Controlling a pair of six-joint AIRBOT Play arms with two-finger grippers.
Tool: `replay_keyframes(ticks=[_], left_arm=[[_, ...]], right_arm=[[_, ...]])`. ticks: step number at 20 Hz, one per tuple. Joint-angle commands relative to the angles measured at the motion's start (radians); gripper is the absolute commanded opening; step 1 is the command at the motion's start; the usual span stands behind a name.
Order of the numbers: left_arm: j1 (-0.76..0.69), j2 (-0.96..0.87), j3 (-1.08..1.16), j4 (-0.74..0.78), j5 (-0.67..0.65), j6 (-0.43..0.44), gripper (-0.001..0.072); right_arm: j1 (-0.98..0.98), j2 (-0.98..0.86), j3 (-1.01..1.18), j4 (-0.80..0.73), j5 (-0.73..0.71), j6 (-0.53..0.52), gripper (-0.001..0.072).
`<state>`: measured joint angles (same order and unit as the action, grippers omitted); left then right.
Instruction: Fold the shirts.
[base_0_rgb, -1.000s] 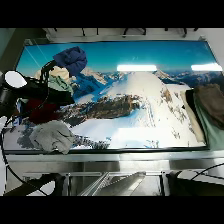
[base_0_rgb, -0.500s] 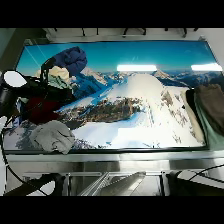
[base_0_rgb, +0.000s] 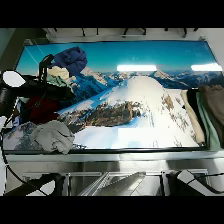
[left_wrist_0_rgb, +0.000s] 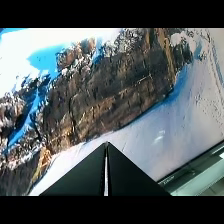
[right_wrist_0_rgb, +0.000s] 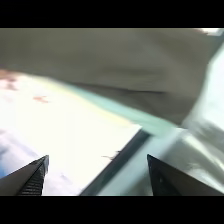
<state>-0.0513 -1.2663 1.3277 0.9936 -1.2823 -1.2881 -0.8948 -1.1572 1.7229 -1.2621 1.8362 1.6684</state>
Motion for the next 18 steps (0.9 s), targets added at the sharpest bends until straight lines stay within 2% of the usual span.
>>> replay_keyframes(ticks=[1, 3, 4, 5, 6, 7, 8, 10, 12, 15, 18], left_arm=[[0.002, 0.0, 0.001, -0.002, -0.005, 0.004, 0.0025], [0.002, 0.0, 0.001, -0.001, -0.018, -0.011, 0.0025], [0.002, 0.0, 0.001, -0.002, -0.024, -0.015, 0.0024], [0.0, 0.001, 0.001, -0.002, -0.033, -0.019, 0.0025], [0.0, 0.001, 0.001, -0.003, -0.048, -0.023, 0.0025], [-0.004, 0.001, 0.0, 0.0, -0.064, -0.023, 0.0025], [-0.013, 0.001, 0.0, 0.0, -0.077, -0.023, 0.0025], [-0.031, 0.003, 0.0, 0.01, -0.088, -0.022, 0.0024], [-0.051, 0.021, 0.0, 0.009, -0.075, -0.022, 0.0025], [-0.064, 0.051, 0.0, 0.009, -0.035, -0.022, 0.0025], [-0.064, 0.066, 0.001, 0.008, -0.026, -0.022, 0.0025]], right_arm=[[0.208, 0.021, 0.005, 0.257, -0.008, 0.061, 0.0695], [0.463, 0.026, -0.03, 0.237, -0.101, 0.085, 0.0694], [0.617, 0.027, -0.064, 0.222, -0.2, 0.113, 0.0687], [0.761, 0.025, -0.105, 0.209, -0.32, 0.12, 0.0535], [0.91, 0.015, -0.153, 0.203, -0.45, 0.114, 0.019], [1.029, -0.007, -0.185, 0.2, -0.55, 0.097, 0.0021], [1.126, -0.043, -0.199, 0.2, -0.607, 0.072, 0.0021], [1.235, -0.127, -0.199, 0.2, -0.629, 0.042, 0.0021], [1.27, -0.189, -0.199, 0.201, -0.606, 0.035, 0.0021], [1.277, -0.219, -0.199, 0.2, -0.569, -0.042, 0.0022], [1.277, -0.22, -0.199, 0.201, -0.535, -0.046, 0.0022]])
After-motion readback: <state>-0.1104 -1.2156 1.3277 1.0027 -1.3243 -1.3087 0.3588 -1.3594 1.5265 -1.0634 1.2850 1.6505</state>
